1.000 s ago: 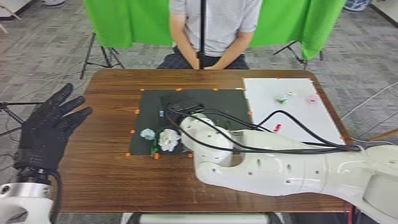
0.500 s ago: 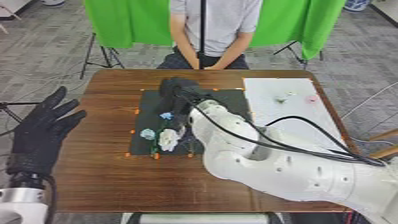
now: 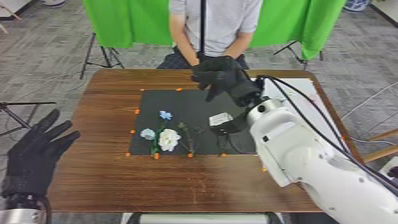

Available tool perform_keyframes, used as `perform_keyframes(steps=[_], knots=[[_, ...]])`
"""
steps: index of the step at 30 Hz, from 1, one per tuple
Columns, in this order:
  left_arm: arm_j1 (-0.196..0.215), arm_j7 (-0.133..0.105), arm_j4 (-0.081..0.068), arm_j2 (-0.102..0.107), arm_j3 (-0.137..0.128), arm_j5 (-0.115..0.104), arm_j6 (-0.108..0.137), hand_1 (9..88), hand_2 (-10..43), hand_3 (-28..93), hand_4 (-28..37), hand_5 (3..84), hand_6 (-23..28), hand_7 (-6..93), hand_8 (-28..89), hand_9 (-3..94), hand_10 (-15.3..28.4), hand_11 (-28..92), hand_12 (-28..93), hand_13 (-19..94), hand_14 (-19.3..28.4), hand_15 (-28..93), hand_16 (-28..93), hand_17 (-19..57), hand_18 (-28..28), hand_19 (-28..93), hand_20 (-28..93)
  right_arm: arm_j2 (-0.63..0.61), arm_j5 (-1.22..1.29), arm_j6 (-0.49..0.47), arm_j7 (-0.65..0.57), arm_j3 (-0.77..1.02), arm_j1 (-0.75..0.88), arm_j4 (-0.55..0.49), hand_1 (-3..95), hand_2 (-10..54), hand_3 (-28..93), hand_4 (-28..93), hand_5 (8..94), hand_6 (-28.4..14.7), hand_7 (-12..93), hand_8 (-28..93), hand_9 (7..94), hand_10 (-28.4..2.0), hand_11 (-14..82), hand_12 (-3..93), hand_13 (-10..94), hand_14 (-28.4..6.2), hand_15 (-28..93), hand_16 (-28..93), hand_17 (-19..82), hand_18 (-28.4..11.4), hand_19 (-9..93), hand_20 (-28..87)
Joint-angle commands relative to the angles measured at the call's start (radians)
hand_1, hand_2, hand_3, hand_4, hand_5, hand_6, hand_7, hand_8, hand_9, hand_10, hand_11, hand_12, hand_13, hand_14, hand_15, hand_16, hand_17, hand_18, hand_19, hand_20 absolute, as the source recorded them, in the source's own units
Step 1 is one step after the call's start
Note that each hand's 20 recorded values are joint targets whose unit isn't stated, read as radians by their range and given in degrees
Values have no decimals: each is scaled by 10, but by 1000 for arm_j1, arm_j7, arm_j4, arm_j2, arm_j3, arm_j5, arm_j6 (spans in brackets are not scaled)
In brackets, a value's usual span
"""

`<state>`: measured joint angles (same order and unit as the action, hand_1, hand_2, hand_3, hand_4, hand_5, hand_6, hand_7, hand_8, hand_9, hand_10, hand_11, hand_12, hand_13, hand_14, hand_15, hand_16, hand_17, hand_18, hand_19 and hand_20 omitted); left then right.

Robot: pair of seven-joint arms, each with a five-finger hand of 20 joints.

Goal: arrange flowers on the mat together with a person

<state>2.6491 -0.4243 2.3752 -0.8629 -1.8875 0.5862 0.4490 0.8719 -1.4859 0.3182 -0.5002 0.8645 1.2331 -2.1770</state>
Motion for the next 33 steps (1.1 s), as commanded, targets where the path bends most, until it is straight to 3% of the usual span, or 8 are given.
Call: perform_keyframes(steps=[1,7,9,11,17,21,24,33], knots=[[39,-80,-8,53,20,-68,55,166,81,744,-282,312,50,103,-82,296,151,186,121,208,225,489,-53,-101,178,393,178,-66,403,135,273,268,381,-20,277,17,722,-231,512,-38,140,-113,590,-194,240,166,578,-154,628,101,235,-221,778,31],[64,-139,-12,95,17,-110,71,149,79,739,-282,311,43,101,-83,289,142,171,121,209,225,503,-52,-111,174,377,179,-63,623,128,418,432,558,-10,250,33,737,-241,494,-33,153,-121,542,-198,207,166,507,-171,583,92,178,-227,675,95],[66,-127,-11,81,12,-95,63,143,78,735,-282,310,40,98,-83,285,136,162,121,207,223,500,-53,-113,171,368,178,-55,694,116,470,474,613,-10,246,34,740,-241,488,-31,153,-122,528,-198,197,163,493,-175,559,87,162,-230,656,106],[79,-161,-11,110,11,-129,78,138,75,734,-283,308,37,96,-82,281,131,153,123,205,222,496,-54,-116,169,360,179,-42,728,107,494,506,656,-9,243,35,744,-243,481,-30,152,-122,518,-197,192,160,478,-179,541,85,152,-230,635,106],[91,-203,-11,151,11,-173,91,131,69,732,-283,306,33,90,-81,273,127,136,129,199,218,485,-50,-118,166,348,183,-23,830,88,583,550,715,4,230,42,752,-248,468,-26,150,-119,496,-195,174,156,455,-185,504,89,137,-231,605,118],[77,-207,-14,165,17,-183,85,140,71,741,-282,304,34,89,-79,275,133,139,136,197,218,479,-49,-116,167,349,188,-23,841,82,612,574,746,3,223,46,756,-249,456,-22,148,-119,485,-194,167,156,440,-189,487,89,128,-232,590,121],[89,-244,-14,193,17,-214,86,152,74,751,-283,304,35,89,-79,276,135,145,137,195,216,466,-50,-112,168,351,191,-26,844,68,618,583,753,6,219,47,761,-249,453,-21,147,-118,482,-194,163,157,435,-191,475,93,125,-233,579,126],[81,-257,-16,210,26,-226,89,164,76,752,-283,303,38,92,-80,277,137,151,136,194,214,460,-45,-108,169,353,186,-34,854,71,639,581,754,6,215,51,762,-249,452,-19,148,-118,480,-191,158,159,432,-191,464,102,121,-233,565,140]])
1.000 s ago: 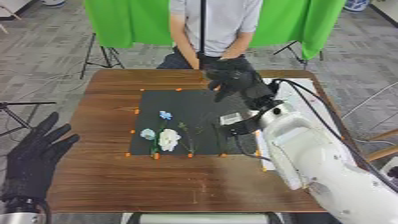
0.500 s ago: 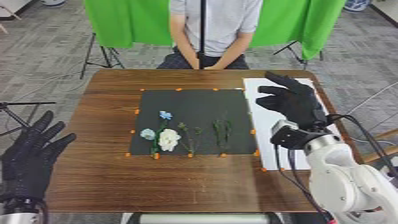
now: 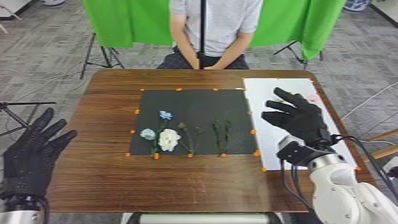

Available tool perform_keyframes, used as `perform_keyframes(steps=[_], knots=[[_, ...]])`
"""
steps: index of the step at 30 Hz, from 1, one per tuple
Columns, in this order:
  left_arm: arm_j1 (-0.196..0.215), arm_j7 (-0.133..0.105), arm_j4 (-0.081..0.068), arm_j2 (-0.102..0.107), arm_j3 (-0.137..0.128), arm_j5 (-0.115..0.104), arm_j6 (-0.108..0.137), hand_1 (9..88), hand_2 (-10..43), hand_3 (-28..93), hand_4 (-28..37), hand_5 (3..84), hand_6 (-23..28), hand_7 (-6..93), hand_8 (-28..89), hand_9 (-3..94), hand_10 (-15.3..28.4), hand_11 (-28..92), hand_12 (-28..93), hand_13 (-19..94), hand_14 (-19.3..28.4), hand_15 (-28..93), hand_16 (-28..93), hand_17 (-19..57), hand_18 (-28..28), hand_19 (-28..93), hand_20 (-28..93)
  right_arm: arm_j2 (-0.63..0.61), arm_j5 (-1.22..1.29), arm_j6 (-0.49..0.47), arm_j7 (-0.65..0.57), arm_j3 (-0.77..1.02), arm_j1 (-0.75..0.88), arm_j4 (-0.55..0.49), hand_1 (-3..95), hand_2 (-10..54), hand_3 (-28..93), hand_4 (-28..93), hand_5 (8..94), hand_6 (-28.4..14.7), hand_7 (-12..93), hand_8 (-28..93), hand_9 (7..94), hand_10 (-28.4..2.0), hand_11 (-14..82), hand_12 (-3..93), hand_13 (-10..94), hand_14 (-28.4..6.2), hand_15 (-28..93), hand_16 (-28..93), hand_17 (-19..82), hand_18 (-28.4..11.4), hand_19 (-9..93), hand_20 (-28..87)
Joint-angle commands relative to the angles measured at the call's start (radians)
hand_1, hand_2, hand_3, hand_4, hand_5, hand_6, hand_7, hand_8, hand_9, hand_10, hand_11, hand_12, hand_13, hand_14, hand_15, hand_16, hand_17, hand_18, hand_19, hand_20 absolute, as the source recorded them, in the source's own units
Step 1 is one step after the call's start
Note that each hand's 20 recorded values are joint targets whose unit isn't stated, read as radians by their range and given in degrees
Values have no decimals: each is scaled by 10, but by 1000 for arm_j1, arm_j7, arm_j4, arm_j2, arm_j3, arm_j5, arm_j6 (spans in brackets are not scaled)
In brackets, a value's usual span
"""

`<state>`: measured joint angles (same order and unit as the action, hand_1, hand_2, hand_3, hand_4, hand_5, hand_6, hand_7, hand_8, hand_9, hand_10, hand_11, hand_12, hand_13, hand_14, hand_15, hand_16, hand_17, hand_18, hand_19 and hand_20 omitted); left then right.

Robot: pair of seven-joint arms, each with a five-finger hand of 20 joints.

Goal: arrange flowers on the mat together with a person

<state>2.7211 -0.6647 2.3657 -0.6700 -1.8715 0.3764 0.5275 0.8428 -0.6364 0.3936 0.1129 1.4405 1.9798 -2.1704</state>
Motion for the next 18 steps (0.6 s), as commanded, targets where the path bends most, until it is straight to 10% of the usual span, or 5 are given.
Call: perform_keyframes(steps=[1,18], knots=[[7,-15,-6,15,11,-16,10,165,76,751,-283,303,38,92,-79,277,137,152,136,195,214,459,-45,-108,169,353,186,-4,7,-7,23,7,8,-2,215,51,762,-249,452,-19,148,-118,480,-191,158,159,431,-192,464,104,121,-234,565,143],[-30,54,-8,-46,21,42,-15,161,76,746,-283,302,39,93,-81,277,138,156,130,199,212,439,-47,-104,170,351,175,-1,-9,-22,-3,4,-2,-2,212,51,765,-249,452,-17,146,-117,482,-190,155,159,431,-193,465,108,118,-237,554,158]])
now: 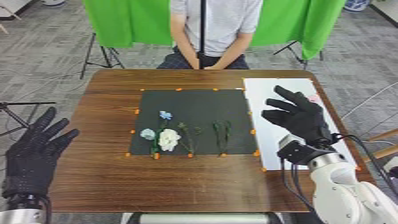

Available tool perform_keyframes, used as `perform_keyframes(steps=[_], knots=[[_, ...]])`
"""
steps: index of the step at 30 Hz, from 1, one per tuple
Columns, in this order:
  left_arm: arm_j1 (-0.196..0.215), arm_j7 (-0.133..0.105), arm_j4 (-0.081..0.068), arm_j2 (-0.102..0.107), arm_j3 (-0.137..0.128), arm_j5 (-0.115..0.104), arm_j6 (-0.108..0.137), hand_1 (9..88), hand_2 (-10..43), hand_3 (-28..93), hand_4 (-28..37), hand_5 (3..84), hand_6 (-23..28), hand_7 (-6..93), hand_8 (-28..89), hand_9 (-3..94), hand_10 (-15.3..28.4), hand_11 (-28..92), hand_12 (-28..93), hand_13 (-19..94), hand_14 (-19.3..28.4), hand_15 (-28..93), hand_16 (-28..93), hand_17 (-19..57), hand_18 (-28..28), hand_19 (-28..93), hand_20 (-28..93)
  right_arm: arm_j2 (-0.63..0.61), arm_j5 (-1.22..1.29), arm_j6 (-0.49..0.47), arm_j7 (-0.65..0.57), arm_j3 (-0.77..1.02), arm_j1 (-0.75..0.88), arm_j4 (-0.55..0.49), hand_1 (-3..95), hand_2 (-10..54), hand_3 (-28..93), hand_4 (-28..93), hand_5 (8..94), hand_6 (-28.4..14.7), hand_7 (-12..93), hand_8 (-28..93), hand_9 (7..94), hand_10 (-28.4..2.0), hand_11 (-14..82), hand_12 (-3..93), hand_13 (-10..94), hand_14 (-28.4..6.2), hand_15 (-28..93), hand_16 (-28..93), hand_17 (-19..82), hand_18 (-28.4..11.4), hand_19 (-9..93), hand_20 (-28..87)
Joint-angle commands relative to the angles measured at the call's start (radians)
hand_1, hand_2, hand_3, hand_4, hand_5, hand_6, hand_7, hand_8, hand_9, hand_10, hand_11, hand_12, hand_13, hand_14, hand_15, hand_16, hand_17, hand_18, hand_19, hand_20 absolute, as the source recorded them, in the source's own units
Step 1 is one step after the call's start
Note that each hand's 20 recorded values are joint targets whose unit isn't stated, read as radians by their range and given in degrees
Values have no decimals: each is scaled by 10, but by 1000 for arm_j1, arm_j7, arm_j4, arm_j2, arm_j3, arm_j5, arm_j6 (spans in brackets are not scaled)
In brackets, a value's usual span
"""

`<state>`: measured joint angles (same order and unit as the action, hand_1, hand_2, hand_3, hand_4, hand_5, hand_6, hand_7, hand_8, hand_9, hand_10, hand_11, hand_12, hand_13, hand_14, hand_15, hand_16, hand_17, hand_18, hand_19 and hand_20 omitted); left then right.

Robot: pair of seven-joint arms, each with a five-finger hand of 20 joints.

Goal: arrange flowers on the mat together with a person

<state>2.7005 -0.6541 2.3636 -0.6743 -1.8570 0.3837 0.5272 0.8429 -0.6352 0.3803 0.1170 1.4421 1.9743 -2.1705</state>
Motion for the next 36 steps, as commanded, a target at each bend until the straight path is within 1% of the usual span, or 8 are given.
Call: perform_keyframes(steps=[1,10,19,25,28,30,32,36], knots=[[-17,56,-7,-54,8,45,-20,161,76,745,-283,302,39,93,-81,277,138,155,130,199,212,437,-46,-104,171,352,174,-1,-13,-7,-10,-1,-1,-1,211,51,765,-249,451,-17,146,-116,482,-190,155,160,431,-193,465,108,118,-237,554,159],[-22,75,-5,-77,13,66,-27,161,76,744,-283,301,39,95,-81,277,138,156,130,200,212,427,-42,-102,174,352,167,2,-16,-7,-21,-6,-14,2,210,52,764,-249,452,-16,147,-117,484,-190,155,160,431,-193,464,109,117,-237,553,162],[-15,66,-7,-58,18,49,-24,162,78,743,-283,298,39,96,-81,277,138,157,130,202,213,423,-39,-99,176,355,164,-6,-7,-4,-18,-19,-17,2,211,53,762,-249,454,-16,148,-118,485,-190,156,160,431,-193,465,110,117,-237,552,162],[-19,86,-7,-76,16,70,-33,163,80,740,-283,297,38,97,-81,277,139,159,130,202,214,427,-39,-97,180,367,168,-7,-6,-8,-18,-21,-12,0,210,54,762,-248,454,-15,149,-118,486,-190,156,160,432,-192,465,109,117,-237,552,163],[-15,81,-5,-72,17,64,-29,163,81,741,-283,297,38,97,-82,277,139,160,130,202,214,428,-39,-96,181,369,168,-3,-13,-6,-25,-22,-15,0,210,54,762,-248,455,-15,149,-118,487,-190,156,159,432,-192,465,110,117,-237,552,163],[-30,109,-7,-91,18,83,-39,163,81,740,-283,296,38,97,-82,277,138,161,129,203,214,430,-40,-96,182,371,168,-2,-13,-6,-26,-20,-14,-1,210,54,762,-248,455,-16,148,-118,487,-190,157,160,432,-191,465,110,117,-237,552,163],[-35,118,-7,-98,17,90,-42,163,81,741,-283,296,38,97,-82,277,139,161,129,203,214,431,-40,-96,182,371,168,-3,-18,-3,-30,-22,-17,-1,210,54,762,-248,455,-16,149,-118,487,-190,156,160,432,-191,465,109,117,-237,552,163],[-34,118,-8,-95,15,87,-40,164,82,740,-283,296,38,98,-83,277,140,161,129,203,215,431,-41,-95,182,372,168,-3,-17,-2,-32,-25,-21,0,211,54,761,-249,456,-16,149,-118,487,-190,156,160,432,-192,465,110,117,-237,552,164]])
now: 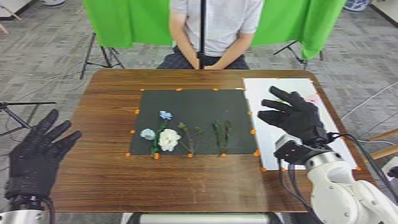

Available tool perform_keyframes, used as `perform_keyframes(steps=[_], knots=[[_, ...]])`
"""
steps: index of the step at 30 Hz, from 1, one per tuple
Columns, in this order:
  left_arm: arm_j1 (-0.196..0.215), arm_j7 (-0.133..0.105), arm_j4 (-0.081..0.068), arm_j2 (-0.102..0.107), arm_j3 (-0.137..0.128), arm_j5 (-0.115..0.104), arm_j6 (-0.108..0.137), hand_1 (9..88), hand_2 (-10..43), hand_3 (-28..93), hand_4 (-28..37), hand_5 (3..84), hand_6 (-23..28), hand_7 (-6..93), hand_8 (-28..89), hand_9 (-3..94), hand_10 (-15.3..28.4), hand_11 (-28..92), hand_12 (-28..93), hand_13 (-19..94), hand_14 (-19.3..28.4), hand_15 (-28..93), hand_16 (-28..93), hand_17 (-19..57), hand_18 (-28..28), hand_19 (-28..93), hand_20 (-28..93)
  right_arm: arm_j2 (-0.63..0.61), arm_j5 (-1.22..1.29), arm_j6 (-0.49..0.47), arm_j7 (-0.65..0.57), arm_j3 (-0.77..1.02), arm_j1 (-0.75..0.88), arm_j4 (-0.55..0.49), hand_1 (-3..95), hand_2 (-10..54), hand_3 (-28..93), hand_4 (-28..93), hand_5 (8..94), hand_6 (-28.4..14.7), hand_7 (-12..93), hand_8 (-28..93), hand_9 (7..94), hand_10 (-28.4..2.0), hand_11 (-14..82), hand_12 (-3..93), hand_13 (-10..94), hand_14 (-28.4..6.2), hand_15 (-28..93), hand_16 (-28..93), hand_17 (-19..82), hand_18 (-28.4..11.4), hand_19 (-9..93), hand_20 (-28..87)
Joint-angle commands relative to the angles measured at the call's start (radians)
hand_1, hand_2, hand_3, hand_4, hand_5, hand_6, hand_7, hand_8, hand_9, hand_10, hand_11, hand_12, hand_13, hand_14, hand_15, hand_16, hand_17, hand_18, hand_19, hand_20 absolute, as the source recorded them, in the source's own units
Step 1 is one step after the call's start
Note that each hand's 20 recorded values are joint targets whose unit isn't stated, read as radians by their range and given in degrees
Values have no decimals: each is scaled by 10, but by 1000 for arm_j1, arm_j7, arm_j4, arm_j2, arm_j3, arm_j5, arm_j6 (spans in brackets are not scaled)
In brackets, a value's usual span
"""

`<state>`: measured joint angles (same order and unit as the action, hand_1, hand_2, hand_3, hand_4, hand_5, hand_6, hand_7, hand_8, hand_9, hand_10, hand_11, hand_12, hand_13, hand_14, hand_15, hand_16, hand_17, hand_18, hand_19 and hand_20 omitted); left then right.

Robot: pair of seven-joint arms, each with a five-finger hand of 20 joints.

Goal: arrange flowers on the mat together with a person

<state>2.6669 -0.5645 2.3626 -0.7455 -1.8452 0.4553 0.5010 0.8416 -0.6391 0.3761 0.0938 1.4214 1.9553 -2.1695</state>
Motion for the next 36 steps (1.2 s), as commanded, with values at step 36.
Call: perform_keyframes(steps=[36], knots=[[2,14,-7,-5,13,3,-7,166,85,741,-283,296,40,98,-83,276,140,163,128,203,215,435,-43,-98,179,370,164,6,-17,-9,-17,-2,-3,0,210,56,760,-249,457,-15,151,-119,489,-190,156,160,432,-191,467,110,117,-236,552,163]])
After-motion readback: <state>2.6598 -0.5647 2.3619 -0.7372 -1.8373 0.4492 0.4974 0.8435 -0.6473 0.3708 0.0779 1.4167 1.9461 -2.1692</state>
